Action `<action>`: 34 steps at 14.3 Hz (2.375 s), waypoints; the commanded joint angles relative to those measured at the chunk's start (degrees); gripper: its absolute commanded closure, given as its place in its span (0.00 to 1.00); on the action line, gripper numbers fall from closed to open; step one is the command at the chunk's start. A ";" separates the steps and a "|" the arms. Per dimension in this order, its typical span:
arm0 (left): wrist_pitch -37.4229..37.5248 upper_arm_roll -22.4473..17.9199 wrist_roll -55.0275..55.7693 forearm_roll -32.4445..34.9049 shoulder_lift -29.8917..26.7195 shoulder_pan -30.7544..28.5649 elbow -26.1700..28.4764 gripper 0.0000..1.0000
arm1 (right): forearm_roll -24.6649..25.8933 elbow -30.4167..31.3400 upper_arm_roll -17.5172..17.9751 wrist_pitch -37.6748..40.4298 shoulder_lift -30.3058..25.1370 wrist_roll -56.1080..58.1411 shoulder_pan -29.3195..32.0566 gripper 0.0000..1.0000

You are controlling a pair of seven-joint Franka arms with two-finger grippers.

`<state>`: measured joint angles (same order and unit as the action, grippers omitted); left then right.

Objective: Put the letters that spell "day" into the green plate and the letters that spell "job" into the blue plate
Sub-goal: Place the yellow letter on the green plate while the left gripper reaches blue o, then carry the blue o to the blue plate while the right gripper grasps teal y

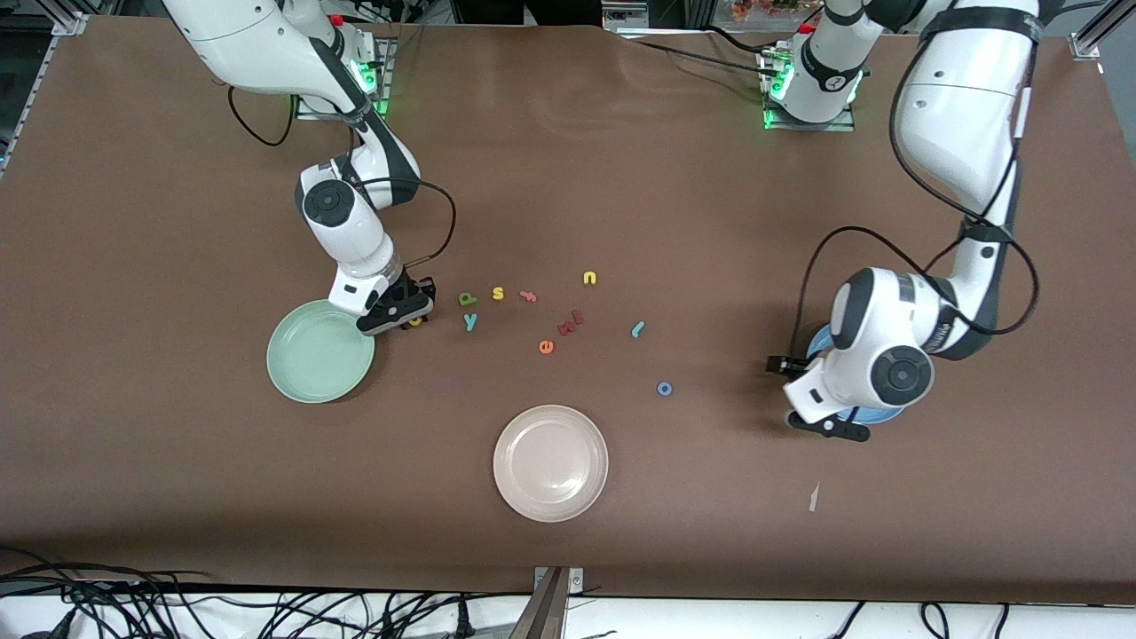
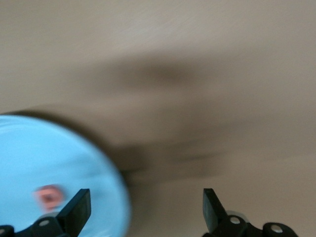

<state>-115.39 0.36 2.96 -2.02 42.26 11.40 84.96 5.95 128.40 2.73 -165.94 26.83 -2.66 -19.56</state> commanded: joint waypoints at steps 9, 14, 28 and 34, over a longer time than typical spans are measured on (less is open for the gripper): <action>-7.29 -0.45 24.10 -3.16 10.73 11.10 -15.61 0.00 | 0.56 -3.41 0.79 15.18 -8.28 4.22 3.37 0.75; -9.86 -0.27 28.06 -3.51 12.41 12.59 -15.70 0.02 | 0.47 -4.13 0.79 16.26 -8.11 16.18 12.16 0.75; -9.95 -0.18 31.49 -3.51 13.29 14.62 -14.91 0.58 | -6.30 -16.15 0.98 19.16 0.50 -21.29 -0.98 0.19; -9.95 -0.18 32.28 -3.08 13.29 15.14 -14.56 0.83 | -6.21 -21.79 -2.03 18.55 7.53 -33.19 -10.05 0.20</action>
<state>-125.71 0.74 34.83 -3.85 54.83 25.92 71.47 0.65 109.58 1.79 -147.94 31.76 -33.42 -27.63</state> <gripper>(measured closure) 0.727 0.189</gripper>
